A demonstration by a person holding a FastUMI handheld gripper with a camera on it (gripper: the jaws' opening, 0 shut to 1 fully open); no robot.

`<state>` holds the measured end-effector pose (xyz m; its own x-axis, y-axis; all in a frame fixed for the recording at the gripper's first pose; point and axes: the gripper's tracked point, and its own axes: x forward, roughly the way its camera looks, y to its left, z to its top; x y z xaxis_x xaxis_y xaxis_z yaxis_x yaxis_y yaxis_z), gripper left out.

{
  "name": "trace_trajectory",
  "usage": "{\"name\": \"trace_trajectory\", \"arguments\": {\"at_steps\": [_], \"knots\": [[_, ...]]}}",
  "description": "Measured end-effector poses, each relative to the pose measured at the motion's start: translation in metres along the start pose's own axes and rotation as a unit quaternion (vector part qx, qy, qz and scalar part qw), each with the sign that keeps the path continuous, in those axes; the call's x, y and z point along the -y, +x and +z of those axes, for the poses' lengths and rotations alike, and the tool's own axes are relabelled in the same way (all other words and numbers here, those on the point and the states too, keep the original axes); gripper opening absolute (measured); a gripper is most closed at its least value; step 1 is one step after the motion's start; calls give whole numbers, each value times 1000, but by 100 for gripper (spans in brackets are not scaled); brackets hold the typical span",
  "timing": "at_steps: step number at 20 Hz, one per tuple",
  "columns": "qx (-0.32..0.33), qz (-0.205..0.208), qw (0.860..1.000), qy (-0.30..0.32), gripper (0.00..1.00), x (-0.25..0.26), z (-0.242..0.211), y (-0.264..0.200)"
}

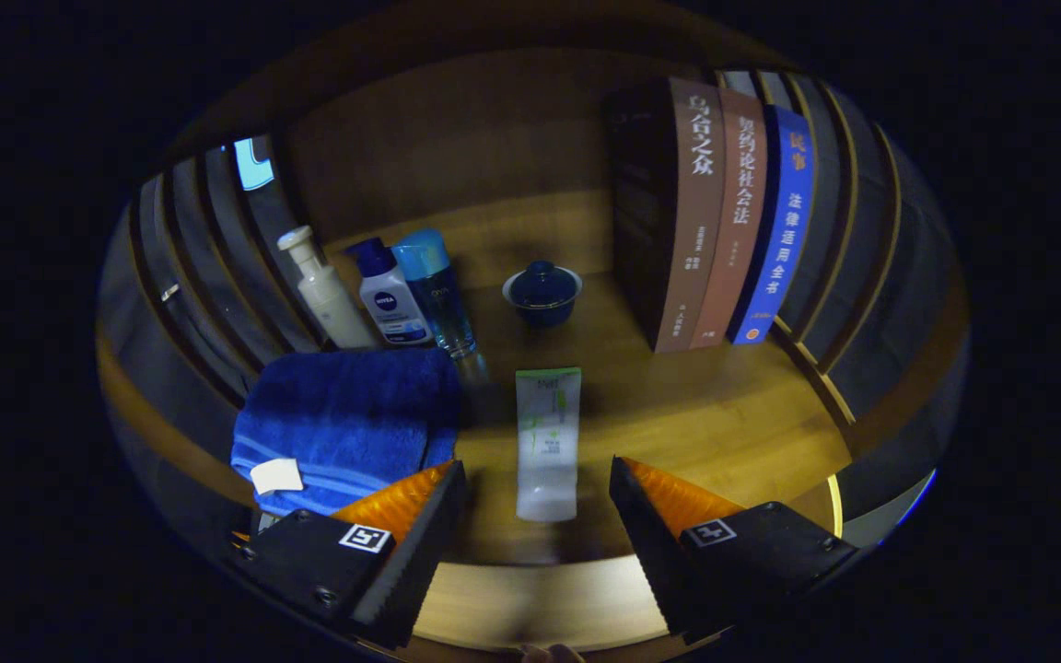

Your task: Pull open the drawer, take out the items inside it, and place them on the countertop above the cabinet.

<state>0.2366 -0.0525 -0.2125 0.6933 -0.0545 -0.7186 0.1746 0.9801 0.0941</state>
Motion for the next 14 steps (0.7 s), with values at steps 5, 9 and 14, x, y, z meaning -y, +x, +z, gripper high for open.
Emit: {"name": "trace_trajectory", "arguments": {"at_steps": [5, 9, 14], "knots": [[86, 24, 996, -2, 99, -7, -24, -81], [140, 52, 989, 3, 99, -13, -59, -138], [179, 51, 983, 4, 99, 1, -124, -180]]}}
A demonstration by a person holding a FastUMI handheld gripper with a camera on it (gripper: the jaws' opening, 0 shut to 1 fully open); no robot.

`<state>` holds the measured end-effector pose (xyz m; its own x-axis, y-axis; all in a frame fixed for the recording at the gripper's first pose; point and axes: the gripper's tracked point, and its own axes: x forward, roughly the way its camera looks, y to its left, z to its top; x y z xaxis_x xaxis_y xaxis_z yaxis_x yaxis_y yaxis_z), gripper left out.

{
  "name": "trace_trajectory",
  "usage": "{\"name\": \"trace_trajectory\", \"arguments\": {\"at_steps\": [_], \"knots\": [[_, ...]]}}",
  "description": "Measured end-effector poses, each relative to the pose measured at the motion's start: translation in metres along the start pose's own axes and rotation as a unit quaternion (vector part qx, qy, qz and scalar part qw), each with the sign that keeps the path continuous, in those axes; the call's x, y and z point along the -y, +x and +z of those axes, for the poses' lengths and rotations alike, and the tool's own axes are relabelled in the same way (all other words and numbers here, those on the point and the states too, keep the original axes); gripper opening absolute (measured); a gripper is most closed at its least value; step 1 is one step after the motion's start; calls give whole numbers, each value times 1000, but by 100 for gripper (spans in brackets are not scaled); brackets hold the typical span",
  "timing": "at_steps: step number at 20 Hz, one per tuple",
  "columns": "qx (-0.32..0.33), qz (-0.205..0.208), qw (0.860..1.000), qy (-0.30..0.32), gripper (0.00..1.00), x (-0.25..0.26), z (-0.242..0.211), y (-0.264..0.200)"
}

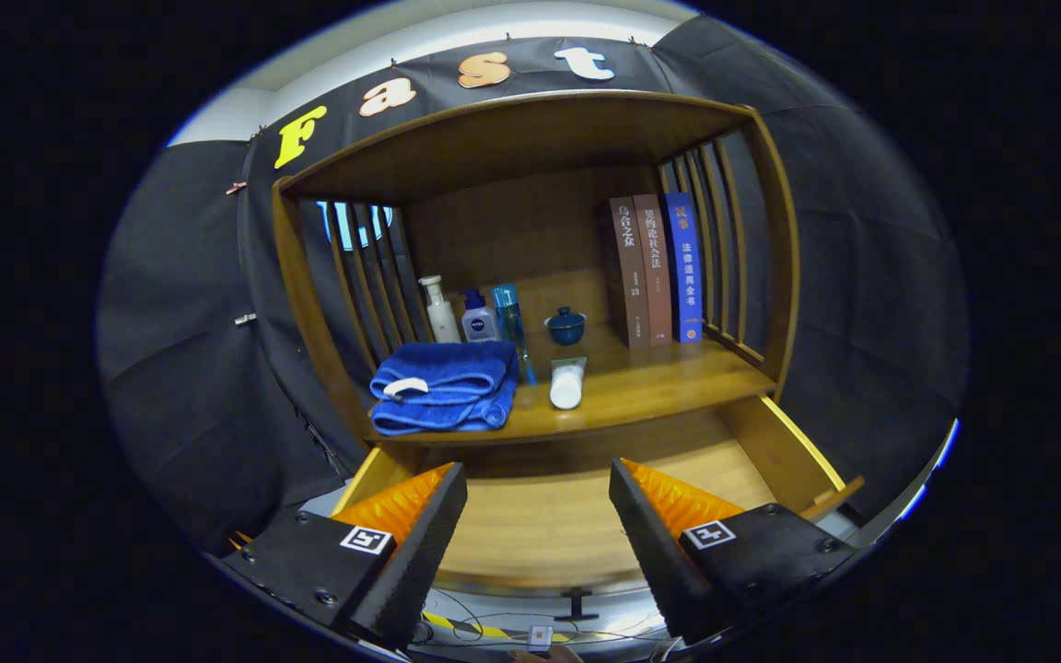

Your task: Pull open the drawer, take out the items inside it, and place them on the countertop above the cabinet.

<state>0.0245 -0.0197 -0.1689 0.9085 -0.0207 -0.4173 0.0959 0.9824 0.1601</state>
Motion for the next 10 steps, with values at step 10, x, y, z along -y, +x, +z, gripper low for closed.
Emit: {"name": "trace_trajectory", "arguments": {"at_steps": [10], "knots": [[-9, -36, 999, -14, 99, 38, -115, -12]]}}
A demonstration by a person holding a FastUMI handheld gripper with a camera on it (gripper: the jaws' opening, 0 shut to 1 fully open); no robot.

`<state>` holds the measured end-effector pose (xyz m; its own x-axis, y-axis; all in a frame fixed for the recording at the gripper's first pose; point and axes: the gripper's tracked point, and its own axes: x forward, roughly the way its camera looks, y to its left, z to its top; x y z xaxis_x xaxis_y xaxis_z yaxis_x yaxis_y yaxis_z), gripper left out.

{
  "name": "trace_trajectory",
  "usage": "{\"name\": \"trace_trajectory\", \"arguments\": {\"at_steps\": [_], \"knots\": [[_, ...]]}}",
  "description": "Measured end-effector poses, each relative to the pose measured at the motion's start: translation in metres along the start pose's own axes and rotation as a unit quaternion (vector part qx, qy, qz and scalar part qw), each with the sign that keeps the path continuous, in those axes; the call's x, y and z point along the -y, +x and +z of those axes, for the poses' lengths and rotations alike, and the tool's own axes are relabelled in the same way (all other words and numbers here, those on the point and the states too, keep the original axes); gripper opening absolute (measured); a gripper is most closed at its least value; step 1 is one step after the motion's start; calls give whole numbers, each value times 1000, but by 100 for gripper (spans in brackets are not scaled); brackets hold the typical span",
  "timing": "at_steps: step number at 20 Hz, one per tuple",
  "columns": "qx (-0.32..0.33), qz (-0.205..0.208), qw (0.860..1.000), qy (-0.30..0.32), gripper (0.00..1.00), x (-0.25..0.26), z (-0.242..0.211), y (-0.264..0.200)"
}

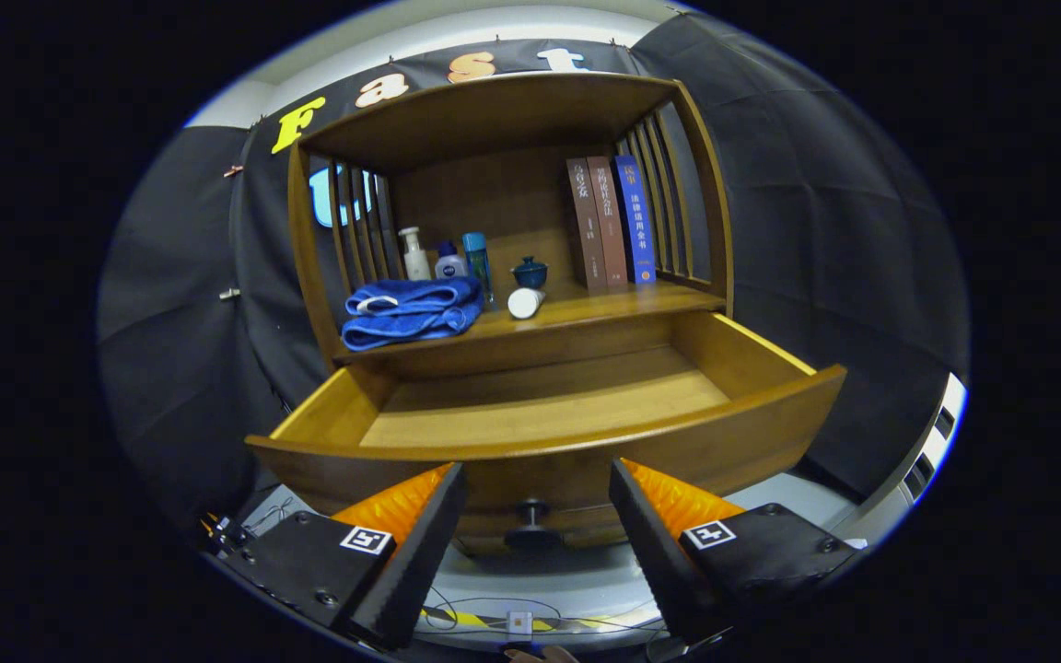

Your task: Pull open the drawer, take out the items inside it, and place them on the countertop above the cabinet.

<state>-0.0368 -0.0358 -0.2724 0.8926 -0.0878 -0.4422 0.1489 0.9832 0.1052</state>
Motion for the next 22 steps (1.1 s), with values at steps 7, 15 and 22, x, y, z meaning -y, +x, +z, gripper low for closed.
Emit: {"name": "trace_trajectory", "arguments": {"at_steps": [7, 15, 22], "knots": [[-3, -1, 1000, -11, 99, -6, -12, 17], [-4, 1, 1000, -8, 99, -9, 0, 44], [-1, 4, 1000, -7, 99, -11, 20, 94]]}}
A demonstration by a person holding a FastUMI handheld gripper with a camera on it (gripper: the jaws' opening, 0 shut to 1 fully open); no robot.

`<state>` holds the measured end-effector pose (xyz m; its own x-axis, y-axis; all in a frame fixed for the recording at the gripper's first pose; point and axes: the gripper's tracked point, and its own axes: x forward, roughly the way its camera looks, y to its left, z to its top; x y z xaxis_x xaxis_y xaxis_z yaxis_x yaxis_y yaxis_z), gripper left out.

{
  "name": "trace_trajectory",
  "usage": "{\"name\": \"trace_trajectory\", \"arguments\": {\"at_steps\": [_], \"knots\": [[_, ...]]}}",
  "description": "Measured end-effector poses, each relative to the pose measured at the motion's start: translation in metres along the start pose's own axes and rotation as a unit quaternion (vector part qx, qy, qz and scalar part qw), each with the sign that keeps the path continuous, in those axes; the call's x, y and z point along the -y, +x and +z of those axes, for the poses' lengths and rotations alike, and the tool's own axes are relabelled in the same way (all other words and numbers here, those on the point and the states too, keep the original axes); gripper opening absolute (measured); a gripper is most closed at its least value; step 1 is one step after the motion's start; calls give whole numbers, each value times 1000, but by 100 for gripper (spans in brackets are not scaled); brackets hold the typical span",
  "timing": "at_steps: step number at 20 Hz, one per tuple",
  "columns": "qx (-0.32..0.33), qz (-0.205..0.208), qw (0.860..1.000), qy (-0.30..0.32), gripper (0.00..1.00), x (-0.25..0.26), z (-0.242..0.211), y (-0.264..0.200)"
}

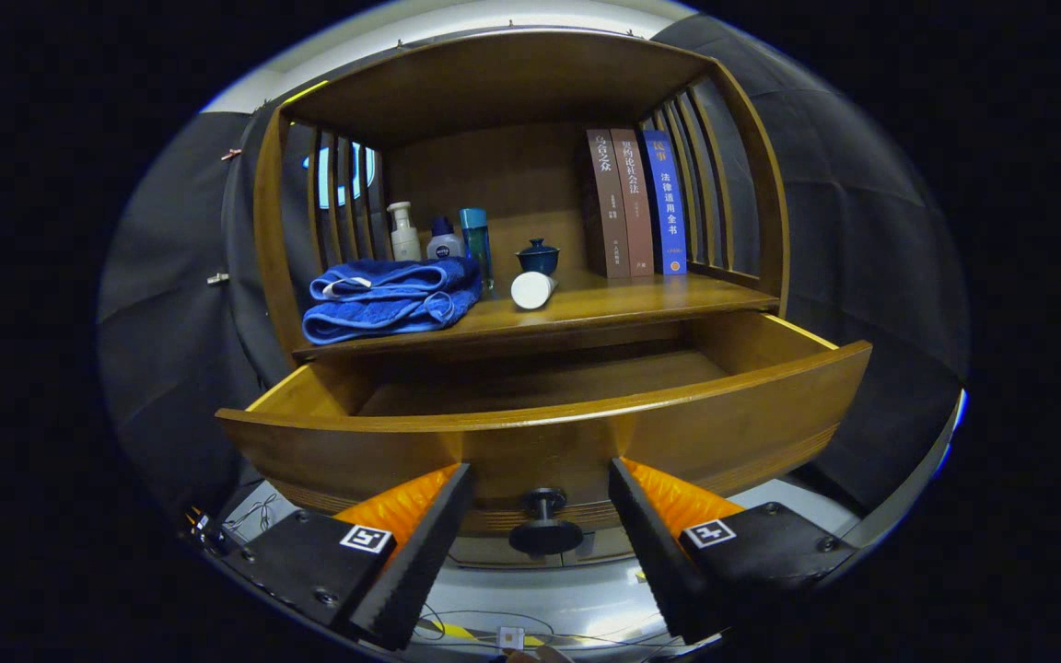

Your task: Pull open the drawer, take out the items inside it, and place them on the countertop above the cabinet.

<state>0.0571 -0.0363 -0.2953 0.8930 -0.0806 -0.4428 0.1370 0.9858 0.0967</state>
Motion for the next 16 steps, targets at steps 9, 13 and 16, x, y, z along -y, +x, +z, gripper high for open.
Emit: {"name": "trace_trajectory", "arguments": {"at_steps": [9, 13, 16], "knots": [[4, 4, 1000, -4, 99, 0, 21, 57], [9, 4, 1000, -6, 99, 0, 26, 74], [9, 4, 1000, -5, 99, -1, 29, 86]]}}
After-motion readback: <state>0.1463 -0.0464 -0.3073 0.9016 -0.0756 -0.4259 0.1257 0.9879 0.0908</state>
